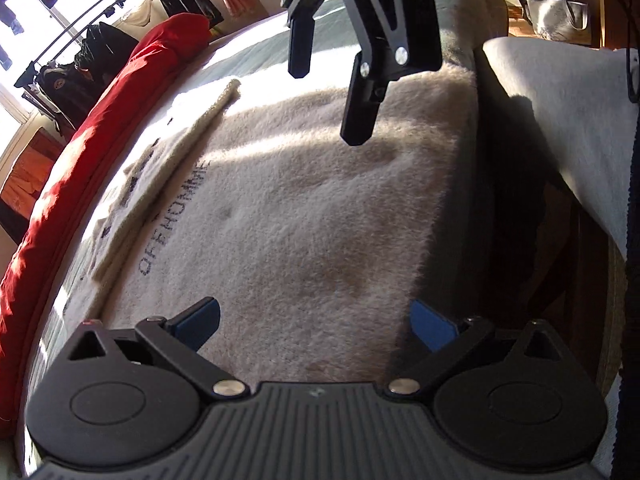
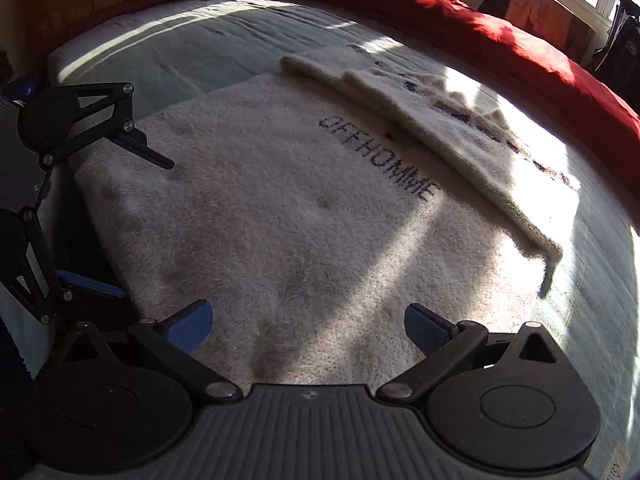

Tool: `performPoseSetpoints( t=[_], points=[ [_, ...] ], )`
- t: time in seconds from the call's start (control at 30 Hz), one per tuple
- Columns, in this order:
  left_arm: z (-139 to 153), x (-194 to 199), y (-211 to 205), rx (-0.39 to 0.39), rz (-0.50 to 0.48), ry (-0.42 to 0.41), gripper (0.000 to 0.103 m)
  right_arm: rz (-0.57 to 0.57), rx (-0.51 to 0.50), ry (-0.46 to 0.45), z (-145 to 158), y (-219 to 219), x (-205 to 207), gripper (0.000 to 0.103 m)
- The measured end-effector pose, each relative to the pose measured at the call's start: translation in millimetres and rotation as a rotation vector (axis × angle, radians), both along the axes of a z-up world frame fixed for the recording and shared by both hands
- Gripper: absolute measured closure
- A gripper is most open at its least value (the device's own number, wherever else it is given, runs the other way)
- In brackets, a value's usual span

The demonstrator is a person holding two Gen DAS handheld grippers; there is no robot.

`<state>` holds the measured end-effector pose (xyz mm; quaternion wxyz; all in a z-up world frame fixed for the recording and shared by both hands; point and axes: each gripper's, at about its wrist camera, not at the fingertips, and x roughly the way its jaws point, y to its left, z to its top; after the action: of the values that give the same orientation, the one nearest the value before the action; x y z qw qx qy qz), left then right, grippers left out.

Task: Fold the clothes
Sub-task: 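Close both tools on the sweater hem edge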

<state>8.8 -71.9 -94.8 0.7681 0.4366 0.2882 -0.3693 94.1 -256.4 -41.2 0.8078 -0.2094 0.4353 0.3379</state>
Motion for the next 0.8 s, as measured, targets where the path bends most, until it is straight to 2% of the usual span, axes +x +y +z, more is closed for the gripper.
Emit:
performPoseSetpoints(
  t=[0.13,0.33,0.5,0.8],
  points=[
    [-15.2,-11.9,-6.7,0.053,-0.027,-0.061,0.002,-0.01,0.024,0.059,-20.3,12.9,-4.6,0.0],
    [-31.1,-19.1,-10.5,0.132,-0.044,-0.18,0.002,-0.043,0.04,0.054,-22.6,14.3,-10.5,0.0],
    [-28.2,-27.5,-2.9,0.15,-0.064,-0.263,0.002,-0.054,0.046,0.014,-15.8,6.6,-18.4,0.0],
    [-29.0,-28.9,21.7,0.186,-0.012,-0.369,0.002,-0.033,0.041,-0.041,-5.7,8.0,-27.9,0.0]
  ],
)
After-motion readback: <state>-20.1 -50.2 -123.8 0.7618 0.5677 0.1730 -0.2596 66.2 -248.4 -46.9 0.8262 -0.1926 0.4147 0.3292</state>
